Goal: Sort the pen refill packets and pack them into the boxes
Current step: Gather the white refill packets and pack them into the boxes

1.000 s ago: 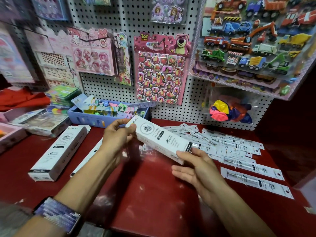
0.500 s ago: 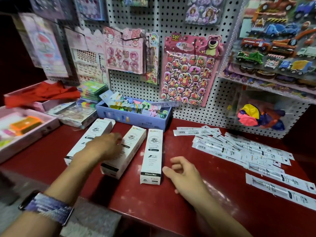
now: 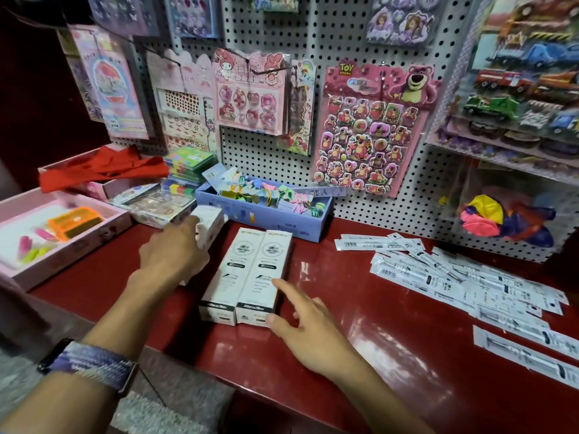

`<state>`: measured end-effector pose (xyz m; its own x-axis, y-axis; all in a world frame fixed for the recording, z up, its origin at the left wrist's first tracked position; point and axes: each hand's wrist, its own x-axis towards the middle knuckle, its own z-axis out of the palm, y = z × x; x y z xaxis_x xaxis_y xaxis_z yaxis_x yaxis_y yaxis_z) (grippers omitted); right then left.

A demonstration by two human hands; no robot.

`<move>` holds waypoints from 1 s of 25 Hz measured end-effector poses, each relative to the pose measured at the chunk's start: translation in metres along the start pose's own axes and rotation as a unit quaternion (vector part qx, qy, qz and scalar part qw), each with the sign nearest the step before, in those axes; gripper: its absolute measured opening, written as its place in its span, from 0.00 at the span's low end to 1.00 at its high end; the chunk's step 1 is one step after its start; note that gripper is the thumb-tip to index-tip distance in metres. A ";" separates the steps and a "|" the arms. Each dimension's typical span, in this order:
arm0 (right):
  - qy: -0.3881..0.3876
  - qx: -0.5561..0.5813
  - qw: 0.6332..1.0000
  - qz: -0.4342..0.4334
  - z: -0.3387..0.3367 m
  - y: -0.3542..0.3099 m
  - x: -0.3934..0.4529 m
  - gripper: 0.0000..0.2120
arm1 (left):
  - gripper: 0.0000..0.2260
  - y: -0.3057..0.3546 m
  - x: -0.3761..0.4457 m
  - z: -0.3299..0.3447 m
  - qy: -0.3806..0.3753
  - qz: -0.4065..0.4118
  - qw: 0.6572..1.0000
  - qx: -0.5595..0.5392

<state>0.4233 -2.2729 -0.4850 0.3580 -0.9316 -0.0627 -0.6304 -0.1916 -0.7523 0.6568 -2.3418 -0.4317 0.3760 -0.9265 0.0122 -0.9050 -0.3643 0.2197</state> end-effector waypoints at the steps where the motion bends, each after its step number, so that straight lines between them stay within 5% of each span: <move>1: -0.023 -0.011 1.000 -0.003 -0.001 0.002 0.001 0.30 | 0.24 0.006 -0.004 -0.008 0.038 0.014 0.999 -0.006; 4: -0.032 0.100 0.994 0.014 -0.008 0.008 0.004 0.28 | 0.25 0.026 -0.025 -0.031 0.106 0.098 0.986 -0.078; 7: 0.032 0.247 0.968 0.040 -0.039 0.008 0.001 0.14 | 0.27 0.056 -0.055 -0.037 0.051 0.217 0.951 -0.216; 9: 0.081 0.262 0.960 0.063 -0.071 0.013 -0.006 0.10 | 0.29 0.086 -0.076 -0.023 0.011 0.303 0.933 -0.193; 13: 0.124 0.163 0.975 0.082 -0.130 0.046 -0.032 0.03 | 0.22 0.137 -0.094 0.024 -0.070 0.306 0.948 0.051; 16: 0.028 -0.018 0.992 0.121 -0.167 0.071 -0.055 0.05 | 0.29 0.159 -0.093 0.034 -0.120 0.244 0.942 0.197; 20: 0.001 -0.202 0.948 0.245 -0.222 0.110 -0.096 0.01 | 0.24 0.207 -0.091 0.040 0.010 0.398 0.906 0.145; 22: -0.006 -0.239 0.920 0.309 -0.241 0.130 -0.116 0.03 | 0.25 0.244 -0.094 0.058 0.000 0.487 0.867 0.107; 25: -0.055 -0.246 0.903 0.347 -0.246 0.147 -0.126 0.11 | 0.37 0.295 -0.081 0.091 -0.075 0.512 0.842 0.156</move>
<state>0.1160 -2.2596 -0.4269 -0.1909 -0.8491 -0.4925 -0.9499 0.2863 -0.1253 0.3413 -2.3824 -0.4564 -0.6402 -0.7630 -0.0895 -0.7567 0.6464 -0.0980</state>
